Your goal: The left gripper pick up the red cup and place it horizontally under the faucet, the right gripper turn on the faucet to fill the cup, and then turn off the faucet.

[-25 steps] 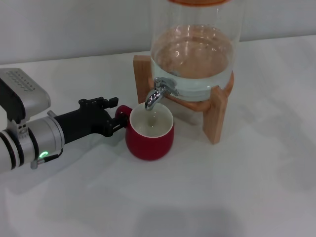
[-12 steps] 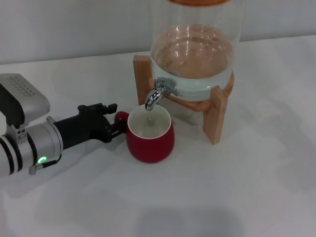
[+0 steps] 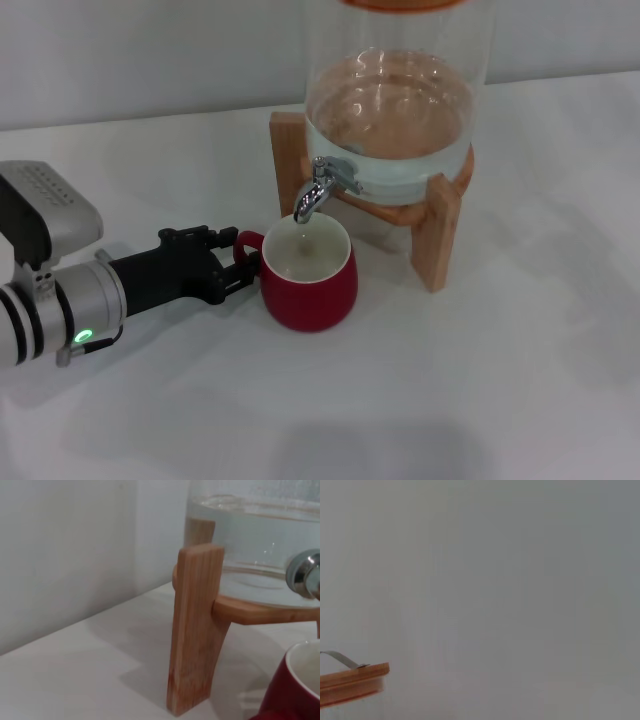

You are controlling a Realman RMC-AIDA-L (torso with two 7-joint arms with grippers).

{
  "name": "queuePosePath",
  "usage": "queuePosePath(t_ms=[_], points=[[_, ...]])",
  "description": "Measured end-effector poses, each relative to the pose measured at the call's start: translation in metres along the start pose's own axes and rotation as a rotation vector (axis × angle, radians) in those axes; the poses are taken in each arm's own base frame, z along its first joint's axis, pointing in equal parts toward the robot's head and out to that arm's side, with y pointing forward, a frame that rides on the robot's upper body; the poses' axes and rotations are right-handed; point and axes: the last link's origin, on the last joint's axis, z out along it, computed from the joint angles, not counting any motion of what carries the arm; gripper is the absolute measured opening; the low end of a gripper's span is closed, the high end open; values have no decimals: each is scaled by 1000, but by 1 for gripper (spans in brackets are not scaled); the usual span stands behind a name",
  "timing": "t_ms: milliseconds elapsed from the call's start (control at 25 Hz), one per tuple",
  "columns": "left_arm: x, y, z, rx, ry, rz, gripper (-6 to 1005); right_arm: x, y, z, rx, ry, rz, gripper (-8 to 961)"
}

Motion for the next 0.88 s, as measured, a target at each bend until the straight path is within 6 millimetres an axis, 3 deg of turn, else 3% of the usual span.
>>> queuePosePath(t_ms=[360,880], points=[[-7,-3,-10,-1,-11,-42,509,0,0,-2,3,1,0,720],[-16,-2,-50,-54,44,-98,508,0,0,-2,4,2,0,721]])
